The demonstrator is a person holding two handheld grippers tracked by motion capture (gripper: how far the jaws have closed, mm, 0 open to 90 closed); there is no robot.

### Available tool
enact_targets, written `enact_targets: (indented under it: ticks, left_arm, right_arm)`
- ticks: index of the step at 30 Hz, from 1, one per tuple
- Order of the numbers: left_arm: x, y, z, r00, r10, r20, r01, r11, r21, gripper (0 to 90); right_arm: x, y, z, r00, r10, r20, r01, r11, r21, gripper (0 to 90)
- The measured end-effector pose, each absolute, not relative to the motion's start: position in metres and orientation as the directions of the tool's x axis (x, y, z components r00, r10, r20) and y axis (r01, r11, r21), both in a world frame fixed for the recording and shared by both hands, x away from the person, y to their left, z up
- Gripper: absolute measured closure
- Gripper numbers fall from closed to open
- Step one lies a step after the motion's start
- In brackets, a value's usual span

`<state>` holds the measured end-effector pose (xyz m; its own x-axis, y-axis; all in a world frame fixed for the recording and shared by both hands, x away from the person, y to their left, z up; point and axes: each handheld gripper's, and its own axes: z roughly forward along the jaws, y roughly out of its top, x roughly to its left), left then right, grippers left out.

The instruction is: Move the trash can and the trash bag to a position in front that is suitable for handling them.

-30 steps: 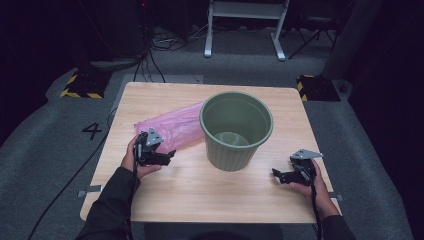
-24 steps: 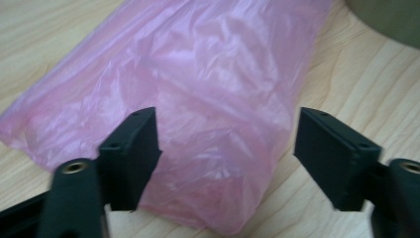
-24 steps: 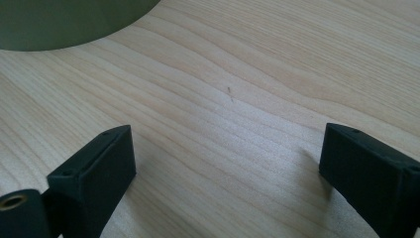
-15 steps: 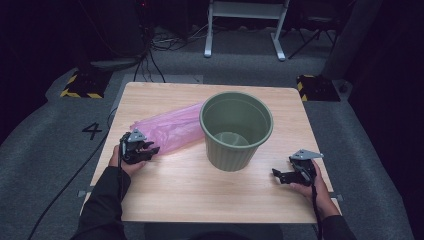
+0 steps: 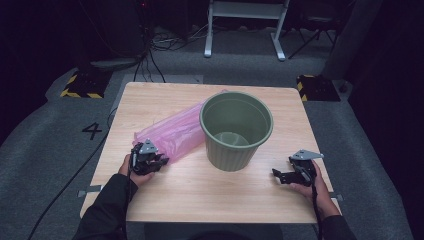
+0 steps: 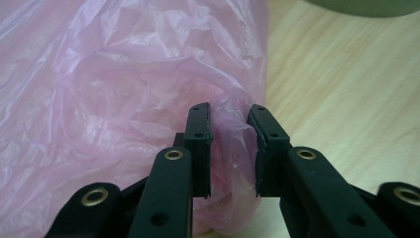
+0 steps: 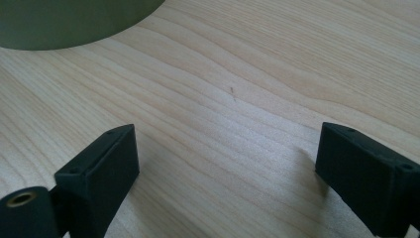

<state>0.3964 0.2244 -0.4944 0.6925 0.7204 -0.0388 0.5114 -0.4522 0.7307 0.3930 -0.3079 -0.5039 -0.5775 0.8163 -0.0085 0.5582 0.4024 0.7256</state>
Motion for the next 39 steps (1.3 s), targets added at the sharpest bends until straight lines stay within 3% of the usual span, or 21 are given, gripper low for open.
enact_targets:
  ticks: [7,12,13,14,18,19,23,29,35,39]
  left_arm:
    - [0.38,0.202,-0.493,0.73,0.682,-0.045,0.487,-0.473,0.734,71.6]
    - [0.367,0.191,-0.489,0.744,0.668,-0.028,0.468,-0.49,0.735,64.0]
    - [0.363,0.189,-0.487,0.748,0.663,-0.017,0.46,-0.499,0.734,60.9]
    - [0.359,0.189,-0.485,0.751,0.661,-0.009,0.452,-0.503,0.736,52.0]
    - [0.347,0.193,-0.473,0.731,0.682,0.03,0.422,-0.486,0.765,42.9]
    - [0.344,0.199,-0.466,0.706,0.706,0.052,0.406,-0.463,0.788,33.1]
    - [0.345,0.213,-0.457,0.661,0.747,0.072,0.399,-0.431,0.81,25.1]
    - [0.363,0.235,-0.448,0.63,0.774,0.066,0.399,-0.395,0.827,21.4]
    - [0.401,0.259,-0.458,0.587,0.808,0.051,0.471,-0.392,0.791,18.4]
    - [0.422,0.275,-0.471,0.559,0.827,-0.064,0.546,-0.309,0.779,20.9]
  right_arm:
    - [0.393,-0.308,-0.504,-0.577,0.816,-0.008,0.558,0.402,0.725,9.6]
    - [0.392,-0.308,-0.504,-0.581,0.814,-0.009,0.554,0.404,0.728,10.7]
    - [0.392,-0.308,-0.504,-0.581,0.814,-0.01,0.554,0.404,0.728,10.7]
    - [0.392,-0.308,-0.504,-0.581,0.814,-0.01,0.553,0.404,0.728,10.7]
    - [0.392,-0.308,-0.504,-0.582,0.813,-0.01,0.553,0.404,0.728,10.7]
    - [0.392,-0.308,-0.504,-0.582,0.813,-0.01,0.553,0.404,0.728,10.7]
    - [0.392,-0.308,-0.504,-0.581,0.814,-0.009,0.554,0.404,0.728,10.7]
    - [0.392,-0.308,-0.504,-0.582,0.813,-0.01,0.553,0.405,0.728,10.7]
    - [0.392,-0.308,-0.504,-0.581,0.814,-0.01,0.553,0.404,0.728,10.7]
    - [0.392,-0.308,-0.504,-0.581,0.814,-0.01,0.554,0.404,0.728,10.7]
